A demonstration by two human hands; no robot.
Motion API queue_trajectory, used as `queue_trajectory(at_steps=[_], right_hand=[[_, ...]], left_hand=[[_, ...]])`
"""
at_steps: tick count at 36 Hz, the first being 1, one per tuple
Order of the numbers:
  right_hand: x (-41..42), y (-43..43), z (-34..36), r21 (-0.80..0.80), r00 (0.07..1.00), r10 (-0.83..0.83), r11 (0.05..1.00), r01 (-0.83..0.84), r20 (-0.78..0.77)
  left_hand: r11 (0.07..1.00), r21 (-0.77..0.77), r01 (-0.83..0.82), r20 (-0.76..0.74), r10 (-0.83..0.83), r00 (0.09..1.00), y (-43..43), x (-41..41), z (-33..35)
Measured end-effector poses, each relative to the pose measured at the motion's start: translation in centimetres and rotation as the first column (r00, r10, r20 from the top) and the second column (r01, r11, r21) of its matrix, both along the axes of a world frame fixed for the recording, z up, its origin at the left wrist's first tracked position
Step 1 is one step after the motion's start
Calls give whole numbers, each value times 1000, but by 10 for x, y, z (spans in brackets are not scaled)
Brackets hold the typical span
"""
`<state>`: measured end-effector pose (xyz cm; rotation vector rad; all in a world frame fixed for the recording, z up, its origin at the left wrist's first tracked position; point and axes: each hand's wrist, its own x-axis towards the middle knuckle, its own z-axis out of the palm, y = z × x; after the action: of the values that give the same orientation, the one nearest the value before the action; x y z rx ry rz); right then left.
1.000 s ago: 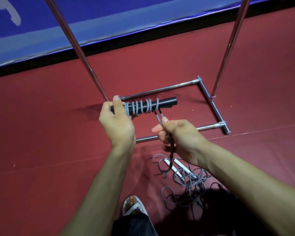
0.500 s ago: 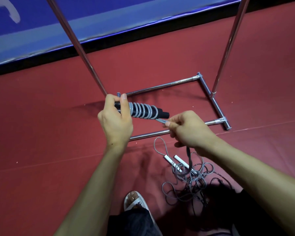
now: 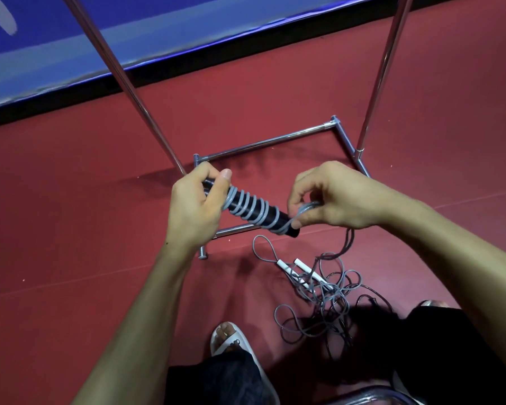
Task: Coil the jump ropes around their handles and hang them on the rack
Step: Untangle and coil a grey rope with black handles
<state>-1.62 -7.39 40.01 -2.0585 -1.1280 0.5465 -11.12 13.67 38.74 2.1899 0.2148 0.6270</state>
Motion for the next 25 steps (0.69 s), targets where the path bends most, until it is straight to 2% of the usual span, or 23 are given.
queue_trajectory(at_steps=[5, 10, 14, 18, 21, 25], right_hand=[[7, -6, 1, 108, 998, 50, 993, -54, 32], [5, -6, 4, 221, 988, 73, 974, -41, -136], [5, -6, 4, 263, 973, 82, 965, -23, -216], [4, -5, 0, 214, 986, 60, 977, -25, -158], [1, -3, -1, 234, 991, 37, 972, -6, -128], [-4, -2, 2, 396, 949, 84, 917, 46, -305]], left_hand=[[983, -182, -13, 9, 14, 1000, 4, 0, 4], [911, -411, 28, 30, -17, 999, 3, 1, 7], [843, -530, 91, 46, -78, 996, -4, 1, 6], [787, -607, 109, 53, -98, 994, -8, 2, 5], [727, -678, 109, 82, -73, 994, -8, 3, 5], [659, -744, 108, 90, -61, 994, -13, 2, 7]])
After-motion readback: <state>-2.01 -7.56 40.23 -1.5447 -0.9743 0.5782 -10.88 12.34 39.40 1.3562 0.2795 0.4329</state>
